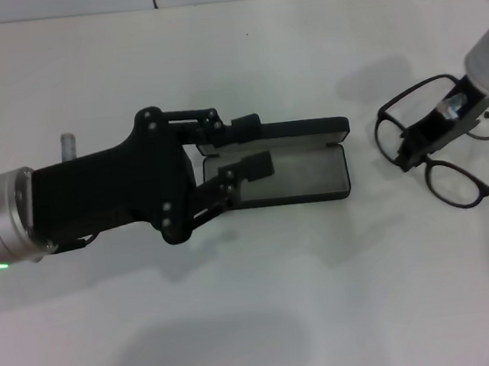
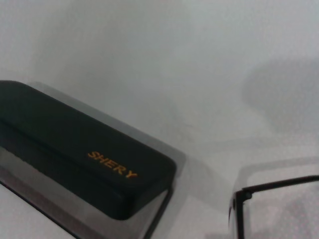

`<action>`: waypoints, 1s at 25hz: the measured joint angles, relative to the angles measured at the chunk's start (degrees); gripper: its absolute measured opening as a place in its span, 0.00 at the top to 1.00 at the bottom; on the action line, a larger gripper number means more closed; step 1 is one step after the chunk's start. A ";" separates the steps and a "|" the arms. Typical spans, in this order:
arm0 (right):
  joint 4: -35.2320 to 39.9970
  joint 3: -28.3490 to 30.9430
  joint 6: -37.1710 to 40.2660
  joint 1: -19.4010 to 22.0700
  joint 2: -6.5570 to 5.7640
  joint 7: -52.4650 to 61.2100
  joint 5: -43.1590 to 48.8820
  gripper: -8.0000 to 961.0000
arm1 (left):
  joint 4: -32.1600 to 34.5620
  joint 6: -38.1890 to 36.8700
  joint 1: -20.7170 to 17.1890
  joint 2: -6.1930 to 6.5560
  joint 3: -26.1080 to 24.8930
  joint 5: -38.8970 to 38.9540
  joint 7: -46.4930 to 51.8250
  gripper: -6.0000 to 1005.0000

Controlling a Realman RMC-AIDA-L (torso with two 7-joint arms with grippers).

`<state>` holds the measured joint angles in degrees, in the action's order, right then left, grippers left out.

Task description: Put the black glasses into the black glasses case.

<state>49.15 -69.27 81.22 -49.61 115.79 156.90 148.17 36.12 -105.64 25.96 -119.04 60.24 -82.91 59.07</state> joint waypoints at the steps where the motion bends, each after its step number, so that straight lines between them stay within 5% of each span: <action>1: 0.00 0.00 0.00 0.00 0.00 0.00 0.00 0.84 | 0.00 0.00 0.10 -0.04 -0.17 0.31 0.74 0.70; 10: 26.40 0.44 7.14 12.91 0.12 -4.29 -5.06 0.86 | -2.04 0.09 -1.99 -0.54 -0.14 7.56 2.88 0.70; 16: 43.92 6.43 11.73 23.98 0.44 -21.57 -24.58 0.87 | -7.10 0.24 -1.48 -0.59 0.00 15.81 4.00 0.75; 20: 41.78 15.58 22.63 28.18 0.44 -41.27 -44.95 0.87 | -8.90 0.22 0.73 -0.75 0.38 19.45 5.43 0.80; 22: 41.78 15.58 22.63 28.18 0.44 -41.27 -44.95 0.87 | -9.25 0.21 1.74 -0.78 0.40 20.66 6.72 0.82; 23: 35.50 17.60 28.38 31.64 0.16 -55.17 -55.54 0.87 | -9.44 0.36 5.04 -0.81 0.40 21.71 9.45 0.83; 25: 31.99 17.35 30.50 32.65 0.06 -61.76 -56.35 0.87 | -9.45 0.47 6.43 -0.81 0.40 21.74 10.08 0.86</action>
<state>81.14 -51.92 111.72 -16.96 115.85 95.14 91.82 26.67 -105.17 32.39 -119.85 60.64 -61.16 69.15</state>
